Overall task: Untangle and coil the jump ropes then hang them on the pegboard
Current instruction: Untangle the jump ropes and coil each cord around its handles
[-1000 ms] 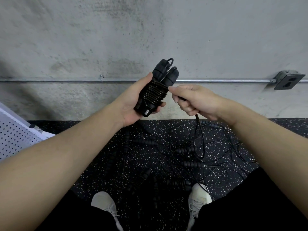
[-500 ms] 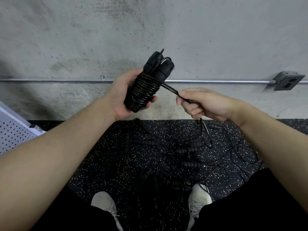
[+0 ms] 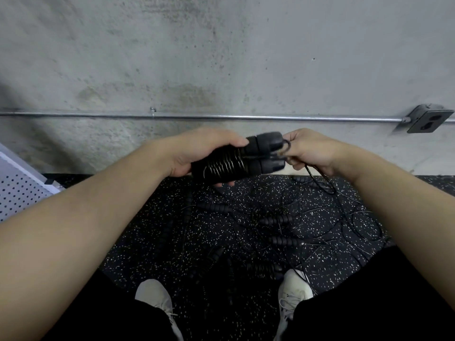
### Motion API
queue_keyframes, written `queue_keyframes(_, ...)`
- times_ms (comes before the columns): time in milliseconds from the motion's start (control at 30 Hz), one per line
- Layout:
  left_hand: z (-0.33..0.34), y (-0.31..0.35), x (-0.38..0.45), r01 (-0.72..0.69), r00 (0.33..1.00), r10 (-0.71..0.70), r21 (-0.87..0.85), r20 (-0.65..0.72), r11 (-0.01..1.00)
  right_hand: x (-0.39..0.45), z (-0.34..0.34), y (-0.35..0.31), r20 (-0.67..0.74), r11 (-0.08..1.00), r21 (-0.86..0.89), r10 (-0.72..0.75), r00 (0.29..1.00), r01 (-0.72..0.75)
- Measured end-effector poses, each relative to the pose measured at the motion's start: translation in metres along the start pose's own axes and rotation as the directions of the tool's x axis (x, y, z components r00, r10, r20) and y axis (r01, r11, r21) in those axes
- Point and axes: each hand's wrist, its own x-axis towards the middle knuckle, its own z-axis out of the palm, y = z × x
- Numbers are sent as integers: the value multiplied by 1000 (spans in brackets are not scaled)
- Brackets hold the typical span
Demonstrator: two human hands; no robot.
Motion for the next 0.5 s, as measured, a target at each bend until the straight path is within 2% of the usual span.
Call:
queue_keyframes(100,6,-4,8,-74,995,85,208,-47,975,3,4,-1,-41,999,9,32,999,-32)
queue_keyframes(167,8,-5,11,-104,988,140,395,-63,913,4,9,-4,-77,999,33,44,996,-41)
queue_keyframes(233,10,-5,16,-89,990,133,515,-49,852,5,13,-6,-87,998,45,44,995,-40)
queue_keyframes(400,16,-11,26,-72,992,124,702,-23,708,5,25,-16,-52,999,-28,30,998,-31)
queue_keyframes(500,22,-16,28,-66,986,158,736,-57,674,3,34,-22,-77,990,-143,-5,997,-6)
